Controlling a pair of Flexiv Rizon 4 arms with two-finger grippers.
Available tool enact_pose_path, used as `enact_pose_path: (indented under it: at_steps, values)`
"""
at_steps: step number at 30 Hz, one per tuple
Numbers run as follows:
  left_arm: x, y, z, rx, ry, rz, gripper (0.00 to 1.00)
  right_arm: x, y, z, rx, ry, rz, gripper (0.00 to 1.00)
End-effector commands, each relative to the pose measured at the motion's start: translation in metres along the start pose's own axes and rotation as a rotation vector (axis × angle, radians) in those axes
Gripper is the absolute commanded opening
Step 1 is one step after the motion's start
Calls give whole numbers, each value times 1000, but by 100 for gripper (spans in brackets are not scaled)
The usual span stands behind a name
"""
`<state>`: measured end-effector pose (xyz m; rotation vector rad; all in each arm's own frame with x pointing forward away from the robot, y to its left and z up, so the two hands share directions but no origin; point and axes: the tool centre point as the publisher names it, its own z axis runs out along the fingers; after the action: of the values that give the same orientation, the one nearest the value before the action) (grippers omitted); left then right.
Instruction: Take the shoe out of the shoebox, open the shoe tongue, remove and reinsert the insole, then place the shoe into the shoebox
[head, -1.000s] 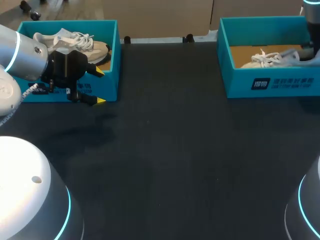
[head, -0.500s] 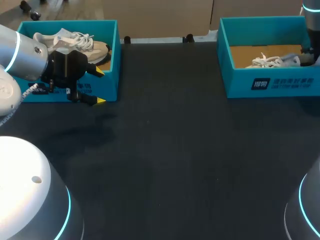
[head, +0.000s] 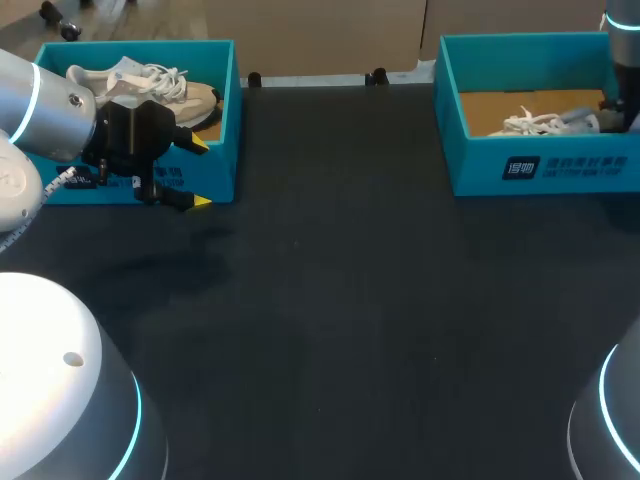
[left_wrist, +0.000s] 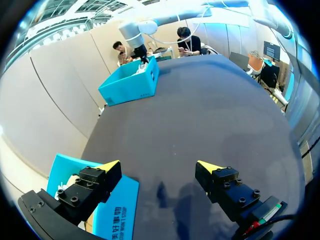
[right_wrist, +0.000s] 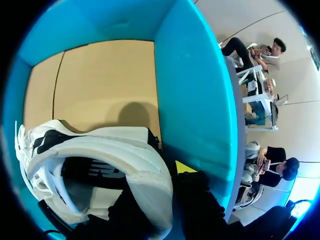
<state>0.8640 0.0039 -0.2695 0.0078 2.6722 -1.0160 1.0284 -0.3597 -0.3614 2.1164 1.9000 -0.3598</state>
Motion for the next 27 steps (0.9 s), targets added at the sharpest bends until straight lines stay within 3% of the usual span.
enact_pose_path:
  at_steps: [1,14,15,16,18,23,27]
  values:
    - [0,0,-1,-3,1,0,100,6,1,0,9,3,-1,0]
    - [0,0,-1,-3,1,0,100,10,1,4,16,19,8,0]
    - [0,0,-1,-3,1,0,100,10,1,4,16,21,7,4]
    - [0,0,-1,-3,1,0,100,10,2,4,13,23,8,15]
    - [0,0,-1,-3,1,0,100,9,2,4,9,25,7,24]
    - [0,0,-1,-3,1,0,100,7,2,3,6,24,8,38]
    - [0,0,-1,-3,1,0,100,4,1,-5,-3,20,7,41]
